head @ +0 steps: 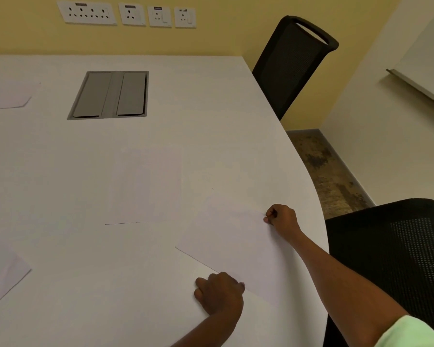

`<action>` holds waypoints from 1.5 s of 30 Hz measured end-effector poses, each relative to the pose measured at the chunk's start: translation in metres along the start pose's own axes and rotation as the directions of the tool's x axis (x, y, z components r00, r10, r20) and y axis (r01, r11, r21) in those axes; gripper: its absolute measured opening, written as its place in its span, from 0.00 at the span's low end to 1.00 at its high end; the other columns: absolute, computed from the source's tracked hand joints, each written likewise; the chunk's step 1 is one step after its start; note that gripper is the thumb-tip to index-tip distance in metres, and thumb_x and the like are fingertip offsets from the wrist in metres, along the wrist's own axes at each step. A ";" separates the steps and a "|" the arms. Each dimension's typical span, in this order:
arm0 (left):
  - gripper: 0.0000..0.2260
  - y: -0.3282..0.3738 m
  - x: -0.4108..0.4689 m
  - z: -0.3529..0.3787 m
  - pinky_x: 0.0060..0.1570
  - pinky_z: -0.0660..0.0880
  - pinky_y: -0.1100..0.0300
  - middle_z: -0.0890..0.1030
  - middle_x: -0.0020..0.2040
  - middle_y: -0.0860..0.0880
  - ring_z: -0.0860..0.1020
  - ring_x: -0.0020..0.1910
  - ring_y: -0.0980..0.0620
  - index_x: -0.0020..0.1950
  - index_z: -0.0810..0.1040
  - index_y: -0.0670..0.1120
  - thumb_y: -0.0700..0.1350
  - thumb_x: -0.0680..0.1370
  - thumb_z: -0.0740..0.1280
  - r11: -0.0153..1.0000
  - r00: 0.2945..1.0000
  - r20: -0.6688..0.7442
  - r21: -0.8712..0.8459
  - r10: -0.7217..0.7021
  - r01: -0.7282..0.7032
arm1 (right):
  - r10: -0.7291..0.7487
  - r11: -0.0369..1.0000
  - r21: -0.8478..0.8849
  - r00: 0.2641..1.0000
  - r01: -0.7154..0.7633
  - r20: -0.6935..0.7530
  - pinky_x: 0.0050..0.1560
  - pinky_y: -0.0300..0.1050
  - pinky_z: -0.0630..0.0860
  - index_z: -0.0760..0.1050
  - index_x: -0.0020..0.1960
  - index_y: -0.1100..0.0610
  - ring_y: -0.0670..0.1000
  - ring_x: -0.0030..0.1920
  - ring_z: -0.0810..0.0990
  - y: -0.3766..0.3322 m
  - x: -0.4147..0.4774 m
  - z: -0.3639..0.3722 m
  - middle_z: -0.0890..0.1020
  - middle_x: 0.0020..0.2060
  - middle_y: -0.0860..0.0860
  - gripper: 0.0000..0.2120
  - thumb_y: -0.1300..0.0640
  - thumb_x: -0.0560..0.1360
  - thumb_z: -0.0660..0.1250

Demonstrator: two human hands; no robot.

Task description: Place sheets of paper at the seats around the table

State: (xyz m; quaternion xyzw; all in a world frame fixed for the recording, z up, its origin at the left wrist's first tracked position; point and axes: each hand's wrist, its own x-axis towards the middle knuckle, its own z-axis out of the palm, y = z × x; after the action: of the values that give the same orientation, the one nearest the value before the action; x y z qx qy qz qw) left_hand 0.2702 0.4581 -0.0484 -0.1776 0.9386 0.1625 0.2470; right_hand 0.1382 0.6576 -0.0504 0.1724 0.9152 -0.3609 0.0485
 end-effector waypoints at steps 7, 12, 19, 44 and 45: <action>0.15 -0.009 0.003 -0.005 0.49 0.63 0.55 0.80 0.47 0.54 0.70 0.55 0.49 0.47 0.82 0.54 0.63 0.70 0.68 0.993 0.987 -0.113 0.032 0.115 -0.112 | -0.002 1.000 -0.026 1.000 0.001 -0.009 0.33 0.24 0.70 0.76 0.38 0.64 0.39 0.32 0.74 0.000 0.000 0.004 0.75 0.29 0.48 0.06 0.73 0.69 0.70; 0.17 -0.013 0.006 0.000 0.39 0.63 0.54 0.70 0.29 0.55 0.73 0.40 0.48 0.27 0.78 0.53 0.63 0.54 0.79 0.976 0.964 -0.154 0.030 0.219 -0.217 | 0.022 0.998 -0.055 1.000 -0.023 -0.015 0.35 0.35 0.68 0.75 0.39 0.62 0.39 0.33 0.74 0.000 0.000 0.008 0.75 0.28 0.47 0.07 0.71 0.69 0.71; 0.20 -0.025 0.010 0.004 0.35 0.64 0.53 0.72 0.25 0.52 0.72 0.34 0.48 0.23 0.75 0.51 0.65 0.55 0.76 0.930 0.906 -0.216 0.140 0.364 -0.340 | 0.034 0.998 -0.053 0.999 -0.035 -0.033 0.36 0.34 0.68 0.77 0.40 0.63 0.51 0.39 0.76 -0.003 0.000 0.009 0.79 0.36 0.53 0.08 0.61 0.69 0.75; 0.16 -0.148 0.278 -0.237 0.56 0.65 0.50 0.77 0.54 0.45 0.71 0.57 0.41 0.55 0.79 0.49 0.54 0.73 0.62 0.999 0.918 -0.394 -0.041 -0.047 0.034 | 0.097 0.984 0.153 0.995 -0.094 -0.017 0.65 0.50 0.70 0.73 0.63 0.64 0.59 0.61 0.76 -0.243 0.054 0.172 0.79 0.59 0.59 0.22 0.54 0.74 0.70; 0.16 -0.149 0.283 -0.237 0.56 0.65 0.50 0.78 0.54 0.45 0.72 0.57 0.41 0.56 0.78 0.48 0.54 0.72 0.61 0.999 0.921 -0.388 -0.005 -0.031 0.032 | 0.111 0.989 0.098 0.994 -0.109 -0.012 0.65 0.51 0.69 0.72 0.63 0.65 0.60 0.62 0.76 -0.246 0.057 0.177 0.79 0.59 0.59 0.22 0.53 0.74 0.70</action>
State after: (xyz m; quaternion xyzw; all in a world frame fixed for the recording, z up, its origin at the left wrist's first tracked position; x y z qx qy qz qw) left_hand 0.0051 0.1613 -0.0333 -0.2210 0.9661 0.1195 0.0590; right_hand -0.0080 0.3866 -0.0338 0.2279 0.8861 -0.4003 0.0517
